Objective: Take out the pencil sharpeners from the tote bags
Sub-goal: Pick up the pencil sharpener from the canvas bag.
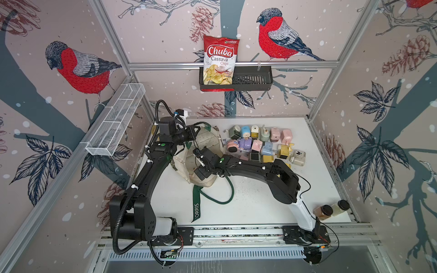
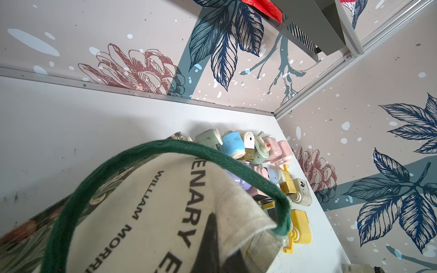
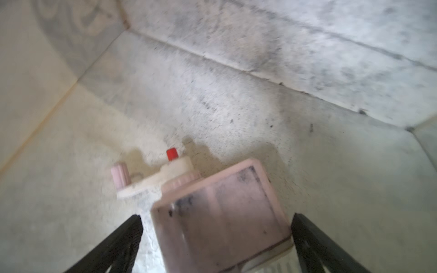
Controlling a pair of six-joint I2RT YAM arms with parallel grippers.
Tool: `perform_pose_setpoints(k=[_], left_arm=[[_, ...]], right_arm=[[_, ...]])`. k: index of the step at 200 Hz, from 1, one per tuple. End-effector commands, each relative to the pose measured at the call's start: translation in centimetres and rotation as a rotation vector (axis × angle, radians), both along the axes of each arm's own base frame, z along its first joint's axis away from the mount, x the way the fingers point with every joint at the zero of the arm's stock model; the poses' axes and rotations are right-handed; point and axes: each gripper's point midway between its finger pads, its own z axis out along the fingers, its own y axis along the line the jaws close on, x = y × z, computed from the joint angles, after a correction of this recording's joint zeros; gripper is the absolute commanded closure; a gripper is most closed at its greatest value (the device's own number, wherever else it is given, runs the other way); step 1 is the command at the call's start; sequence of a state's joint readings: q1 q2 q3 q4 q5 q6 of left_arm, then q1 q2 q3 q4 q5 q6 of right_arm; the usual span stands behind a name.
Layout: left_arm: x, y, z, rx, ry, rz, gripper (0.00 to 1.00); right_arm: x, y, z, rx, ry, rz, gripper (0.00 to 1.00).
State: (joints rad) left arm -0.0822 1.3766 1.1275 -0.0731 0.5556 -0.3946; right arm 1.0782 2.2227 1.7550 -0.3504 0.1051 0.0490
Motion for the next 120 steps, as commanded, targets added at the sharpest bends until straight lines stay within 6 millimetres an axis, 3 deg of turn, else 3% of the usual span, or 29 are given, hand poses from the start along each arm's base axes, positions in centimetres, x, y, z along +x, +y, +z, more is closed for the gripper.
perform_pose_setpoints(k=[1, 25, 82, 120], left_arm=[[0.4, -0.3, 2.0, -0.013, -0.076, -0.017, 1.0], [0.4, -0.3, 2.0, -0.013, -0.074, -0.016, 1.0], [0.4, -0.3, 1.9, -0.012, -0.073, -0.016, 1.0], [0.4, -0.3, 2.0, -0.012, -0.075, -0.016, 1.0]], right_arm=[[0.0, 0.5, 0.1, 0.002, 0.024, 0.149, 0.01], [1.2, -0.1, -0.9, -0.053, -0.011, 0.174, 0.0], [0.0, 0.6, -5.4, -0.145, 0.025, 0.282, 0.0], [1.0, 1.6, -6.0, -0.134, -0.003, 0.264, 0.0]])
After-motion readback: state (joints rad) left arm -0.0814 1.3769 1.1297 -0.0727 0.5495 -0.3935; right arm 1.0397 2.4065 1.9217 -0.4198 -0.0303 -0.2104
